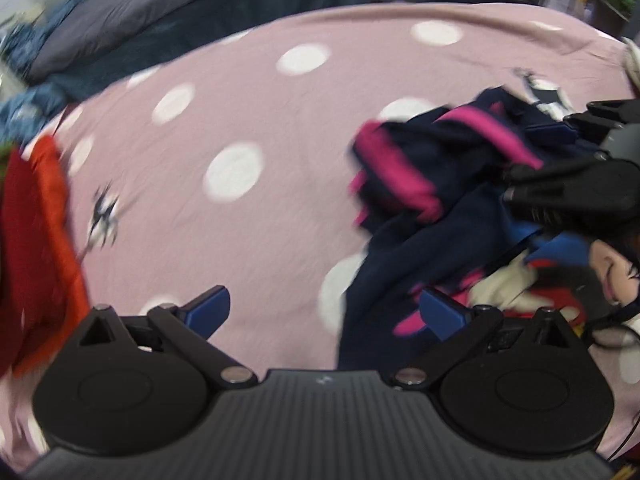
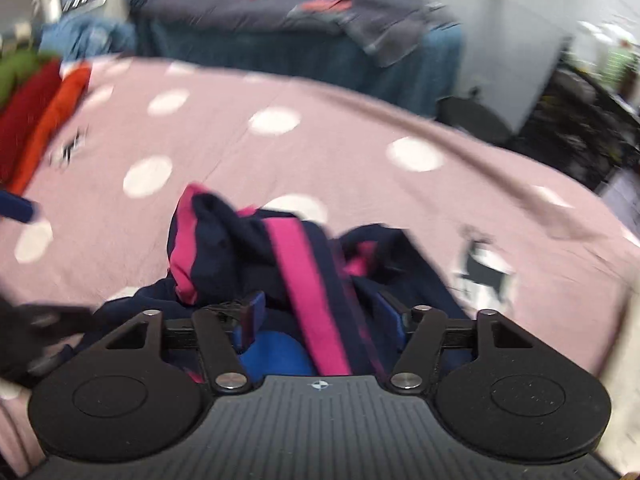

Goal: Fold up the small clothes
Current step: 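Lift the shirt high with the right gripper to shake it open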

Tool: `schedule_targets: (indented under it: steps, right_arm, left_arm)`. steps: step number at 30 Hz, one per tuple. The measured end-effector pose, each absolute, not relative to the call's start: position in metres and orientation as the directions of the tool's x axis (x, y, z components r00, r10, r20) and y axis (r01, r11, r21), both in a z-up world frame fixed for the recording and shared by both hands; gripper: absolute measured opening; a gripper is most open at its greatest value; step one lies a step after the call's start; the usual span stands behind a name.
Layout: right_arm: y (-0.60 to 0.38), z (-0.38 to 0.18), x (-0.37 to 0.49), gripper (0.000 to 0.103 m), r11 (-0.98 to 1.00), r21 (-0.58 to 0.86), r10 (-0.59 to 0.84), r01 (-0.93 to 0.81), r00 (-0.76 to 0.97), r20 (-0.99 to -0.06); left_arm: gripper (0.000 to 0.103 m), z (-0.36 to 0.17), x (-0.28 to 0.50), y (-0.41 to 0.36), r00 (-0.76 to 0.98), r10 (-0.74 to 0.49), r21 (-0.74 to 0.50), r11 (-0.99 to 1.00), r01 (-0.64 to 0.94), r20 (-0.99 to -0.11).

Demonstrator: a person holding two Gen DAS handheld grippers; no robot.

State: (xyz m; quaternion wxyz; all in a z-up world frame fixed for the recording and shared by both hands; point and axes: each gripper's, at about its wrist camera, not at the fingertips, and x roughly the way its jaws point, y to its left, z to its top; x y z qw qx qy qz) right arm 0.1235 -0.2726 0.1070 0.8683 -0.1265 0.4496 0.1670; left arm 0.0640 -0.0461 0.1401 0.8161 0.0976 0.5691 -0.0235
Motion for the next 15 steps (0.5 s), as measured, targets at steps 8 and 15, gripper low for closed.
schedule_targets:
  steps: [8, 15]
  right_arm:
    - [-0.326, 0.158, 0.087, 0.006, 0.974, -0.055, 0.106, -0.219, 0.66, -0.743]
    - [-0.425, 0.213, 0.003, 0.006, 0.994, -0.055, -0.109, 0.098, 0.707, -0.699]
  left_arm:
    - [0.103, 0.129, 0.061, -0.011, 0.309, 0.09, 0.106, 0.994, 0.033, -0.947]
    - [0.103, 0.132, 0.09, -0.058, 0.358, 0.033, 0.106, 0.977, 0.186, -0.933]
